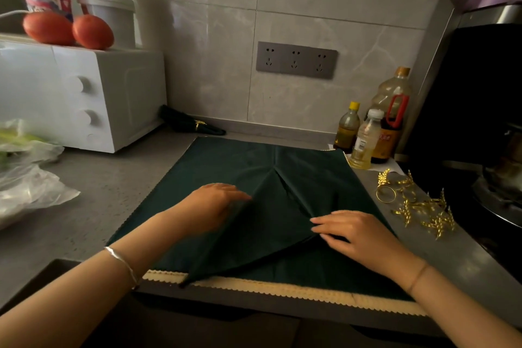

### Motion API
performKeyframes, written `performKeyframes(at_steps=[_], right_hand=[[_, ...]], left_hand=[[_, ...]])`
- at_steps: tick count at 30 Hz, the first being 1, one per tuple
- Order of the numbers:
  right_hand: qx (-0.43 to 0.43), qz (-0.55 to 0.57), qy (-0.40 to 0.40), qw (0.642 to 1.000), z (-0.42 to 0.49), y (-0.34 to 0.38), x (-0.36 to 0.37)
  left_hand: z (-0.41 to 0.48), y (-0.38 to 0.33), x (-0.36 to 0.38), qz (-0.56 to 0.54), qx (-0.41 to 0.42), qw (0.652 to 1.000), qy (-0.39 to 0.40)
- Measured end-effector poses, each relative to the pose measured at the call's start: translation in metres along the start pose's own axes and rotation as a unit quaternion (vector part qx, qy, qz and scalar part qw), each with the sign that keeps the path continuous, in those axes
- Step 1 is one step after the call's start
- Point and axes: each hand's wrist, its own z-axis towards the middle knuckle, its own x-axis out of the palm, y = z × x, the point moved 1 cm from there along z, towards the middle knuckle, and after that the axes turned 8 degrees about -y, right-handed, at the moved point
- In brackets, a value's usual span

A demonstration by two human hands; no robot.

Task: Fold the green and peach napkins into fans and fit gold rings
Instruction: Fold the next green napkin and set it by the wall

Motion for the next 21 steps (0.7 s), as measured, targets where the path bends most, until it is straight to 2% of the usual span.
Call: performKeyframes(at_steps=[3,6,9,15,18,21], right_hand=[[-0.016,-0.018,-0.018,1.0,-0.022,-0.01,-0.001],[-0.042,-0.029,-0.007,0.999,-0.029,-0.01,-0.002],[-0.075,-0.04,-0.009,0.996,-0.027,-0.01,0.0],[-0.084,0.012,-0.03,0.996,-0.025,-0.007,0.007],[-0.03,0.051,-0.032,0.998,-0.024,-0.005,0.009],[0.054,0.102,-0.039,0.993,-0.021,-0.008,0.012]], left_hand=[[0.003,-0.007,0.009,0.123,0.11,0.986,0.01],[0.0,-0.014,0.01,0.185,0.258,0.947,-0.057],[0.002,-0.007,0.012,0.2,0.31,0.925,-0.09],[0.009,0.005,0.012,0.143,0.312,0.936,-0.076],[0.011,0.006,0.008,0.114,0.261,0.957,-0.054],[0.019,0.018,0.019,0.04,0.209,0.976,-0.049]])
